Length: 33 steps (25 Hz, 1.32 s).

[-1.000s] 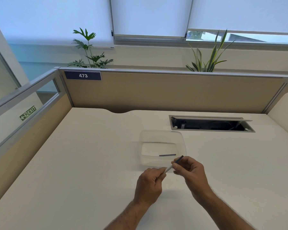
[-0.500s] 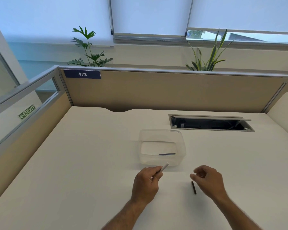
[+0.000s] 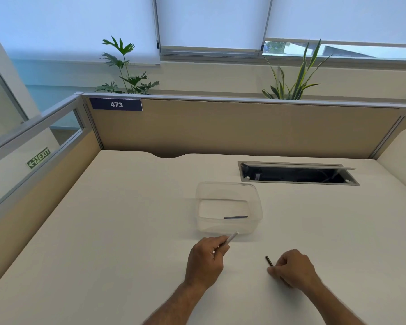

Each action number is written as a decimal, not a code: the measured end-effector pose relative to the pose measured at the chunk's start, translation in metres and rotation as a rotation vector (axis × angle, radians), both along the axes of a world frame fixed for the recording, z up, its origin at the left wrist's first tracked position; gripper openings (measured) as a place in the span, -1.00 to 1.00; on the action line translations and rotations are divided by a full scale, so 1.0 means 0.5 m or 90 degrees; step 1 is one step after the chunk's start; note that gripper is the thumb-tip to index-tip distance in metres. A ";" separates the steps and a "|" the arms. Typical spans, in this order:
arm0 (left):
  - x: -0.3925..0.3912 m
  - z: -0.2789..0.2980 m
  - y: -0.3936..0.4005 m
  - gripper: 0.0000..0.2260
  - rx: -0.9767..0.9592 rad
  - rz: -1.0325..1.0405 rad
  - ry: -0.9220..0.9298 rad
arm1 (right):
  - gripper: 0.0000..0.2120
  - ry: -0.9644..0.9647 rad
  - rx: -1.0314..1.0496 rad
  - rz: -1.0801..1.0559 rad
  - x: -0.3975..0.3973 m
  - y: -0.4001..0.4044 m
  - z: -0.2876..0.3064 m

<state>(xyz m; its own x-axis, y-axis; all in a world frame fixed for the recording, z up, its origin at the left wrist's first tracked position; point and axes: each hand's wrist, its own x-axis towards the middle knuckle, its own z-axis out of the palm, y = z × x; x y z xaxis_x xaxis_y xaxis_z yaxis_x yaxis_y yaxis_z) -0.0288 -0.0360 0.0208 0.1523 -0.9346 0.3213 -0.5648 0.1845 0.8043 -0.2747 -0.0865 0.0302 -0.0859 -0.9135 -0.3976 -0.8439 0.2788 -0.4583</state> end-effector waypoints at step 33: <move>0.003 0.007 0.009 -0.82 -0.078 -0.008 -0.231 | -0.79 -0.549 -0.220 0.049 0.075 0.023 0.043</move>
<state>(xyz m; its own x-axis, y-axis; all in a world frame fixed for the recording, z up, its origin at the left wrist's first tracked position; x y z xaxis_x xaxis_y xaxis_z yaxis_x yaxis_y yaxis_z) -0.0271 -0.0315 0.0243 -0.0039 -0.8874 0.4611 -0.8061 0.2756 0.5237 -0.2370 -0.0748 0.0519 0.1787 -0.9839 -0.0012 -0.1837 -0.0322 -0.9824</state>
